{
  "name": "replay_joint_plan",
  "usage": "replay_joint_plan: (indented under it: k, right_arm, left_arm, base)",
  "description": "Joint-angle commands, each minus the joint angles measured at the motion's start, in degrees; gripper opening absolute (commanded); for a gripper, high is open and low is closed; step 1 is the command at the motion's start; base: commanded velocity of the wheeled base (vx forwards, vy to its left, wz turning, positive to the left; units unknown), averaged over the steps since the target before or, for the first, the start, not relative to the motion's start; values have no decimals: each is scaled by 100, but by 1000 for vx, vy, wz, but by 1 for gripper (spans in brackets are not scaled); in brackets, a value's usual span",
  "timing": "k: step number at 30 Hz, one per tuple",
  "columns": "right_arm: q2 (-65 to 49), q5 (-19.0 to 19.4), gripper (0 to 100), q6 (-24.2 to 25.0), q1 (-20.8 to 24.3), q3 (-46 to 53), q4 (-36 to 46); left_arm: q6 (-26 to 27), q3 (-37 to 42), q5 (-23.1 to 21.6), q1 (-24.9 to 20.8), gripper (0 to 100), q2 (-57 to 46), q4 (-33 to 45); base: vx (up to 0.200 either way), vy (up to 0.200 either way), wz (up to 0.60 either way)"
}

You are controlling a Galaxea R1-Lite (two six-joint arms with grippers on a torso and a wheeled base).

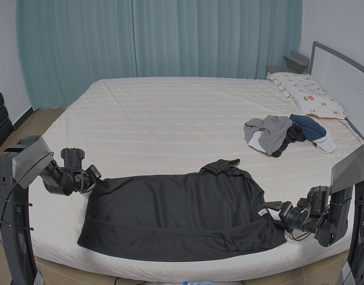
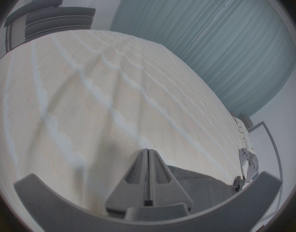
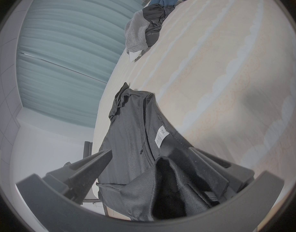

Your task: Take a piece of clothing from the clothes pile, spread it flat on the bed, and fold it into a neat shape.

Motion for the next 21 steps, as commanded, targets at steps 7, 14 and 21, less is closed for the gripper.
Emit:
replay_joint_plan:
  k: [7,14,21]
  right_arm:
    - [5,1,100,0,0,0,-67]
    - [5,1,100,0,0,0,-58]
    - [5,1,100,0,9,0,-58]
  left_arm:
    - [-240,5,124,158,0,-25,-556]
    - [-222,31,124,158,0,28,-591]
    - [-187,14,115,158,0,46,-565]
  base:
    - [0,0,0]
    - [0,0,0]
    - [0,0,0]
